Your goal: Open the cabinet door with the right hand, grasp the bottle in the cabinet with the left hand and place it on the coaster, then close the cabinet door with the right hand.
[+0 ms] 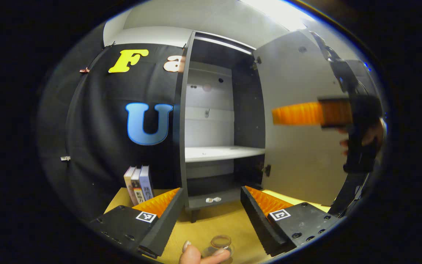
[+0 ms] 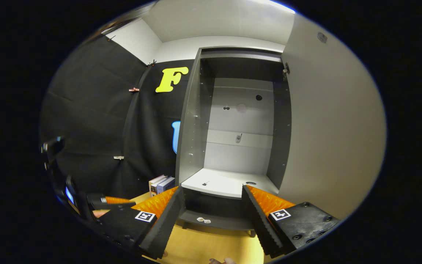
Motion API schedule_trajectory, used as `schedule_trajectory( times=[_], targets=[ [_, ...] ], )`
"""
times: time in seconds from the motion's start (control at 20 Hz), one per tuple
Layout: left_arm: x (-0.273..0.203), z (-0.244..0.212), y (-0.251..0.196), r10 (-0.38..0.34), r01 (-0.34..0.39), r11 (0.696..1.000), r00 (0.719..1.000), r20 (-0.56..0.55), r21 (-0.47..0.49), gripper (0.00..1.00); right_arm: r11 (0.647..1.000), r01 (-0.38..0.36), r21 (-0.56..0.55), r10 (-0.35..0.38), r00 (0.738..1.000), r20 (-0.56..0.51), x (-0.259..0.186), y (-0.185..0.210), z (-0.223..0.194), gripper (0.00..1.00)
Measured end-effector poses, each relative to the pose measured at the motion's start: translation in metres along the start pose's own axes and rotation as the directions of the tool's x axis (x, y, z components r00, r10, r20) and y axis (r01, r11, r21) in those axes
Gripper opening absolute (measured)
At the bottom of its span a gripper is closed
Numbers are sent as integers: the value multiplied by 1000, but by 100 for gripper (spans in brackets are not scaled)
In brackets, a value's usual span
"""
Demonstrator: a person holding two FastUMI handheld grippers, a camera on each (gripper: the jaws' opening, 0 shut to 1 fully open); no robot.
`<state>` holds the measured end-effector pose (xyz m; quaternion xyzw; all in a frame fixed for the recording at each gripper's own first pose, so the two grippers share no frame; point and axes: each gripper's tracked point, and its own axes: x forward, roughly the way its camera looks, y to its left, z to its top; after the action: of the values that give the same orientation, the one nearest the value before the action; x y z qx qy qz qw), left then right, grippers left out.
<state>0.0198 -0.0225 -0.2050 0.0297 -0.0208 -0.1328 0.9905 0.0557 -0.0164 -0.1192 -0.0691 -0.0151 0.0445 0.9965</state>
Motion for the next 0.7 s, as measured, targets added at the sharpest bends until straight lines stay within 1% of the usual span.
schedule_trajectory(
  times=[0.05, 0.1, 0.2, 0.25, 0.3, 0.35, 0.4, 0.45, 0.5, 0.55, 0.6, 0.7],
  targets=[
    [2, 21, 0, -15, 14, 1000, 1000, 10, 14, 96, 1000, 13, -12, -13, 1000, -3, -13, -5, 6, 97],
    [5, 39, 1, -25, 24, 999, 1000, 18, 34, 92, 1000, 30, 5, -30, 1000, -5, -26, -9, 13, 98],
    [13, 68, -1, -39, 37, 997, 999, 34, 68, 99, 994, 82, 77, -82, 997, -10, -59, -21, 24, 98],
    [18, 79, -7, -65, 62, 995, 997, 42, 71, 99, 988, 121, 97, -120, 993, -13, -76, -34, 26, 98],
    [25, 88, -16, -94, 90, 993, 995, 45, 71, 99, 977, 190, 96, -189, 982, -23, -94, -54, 24, 97],
    [30, 95, -24, -119, 116, 991, 992, 47, 62, 99, 962, 261, 83, -259, 965, -40, -108, -72, 19, 100],
    [36, 99, -31, -135, 133, 990, 990, 50, 41, 99, 941, 330, 68, -327, 943, -58, -126, -93, 14, 94],
    [42, 100, -41, -157, 157, 988, 987, 40, 11, 99, 919, 390, 55, -386, 920, -74, -147, -112, 10, 97],
    [48, 97, -52, -188, 188, 982, 982, 21, -18, 96, 898, 438, 45, -434, 897, -84, -162, -128, 8, 94],
    [54, 94, -62, -208, 208, 977, 978, 1, -43, 100, 875, 482, 43, -477, 874, -86, -176, -145, 9, 100],
    [58, 94, -68, -220, 219, 974, 975, -11, -64, 95, 852, 521, 47, -517, 852, -86, -188, -160, 11, 94],
    [70, 92, -84, -248, 245, 966, 968, -27, -86, 95, 813, 580, 47, -576, 814, -78, -204, -190, 16, 94]
  ],
)
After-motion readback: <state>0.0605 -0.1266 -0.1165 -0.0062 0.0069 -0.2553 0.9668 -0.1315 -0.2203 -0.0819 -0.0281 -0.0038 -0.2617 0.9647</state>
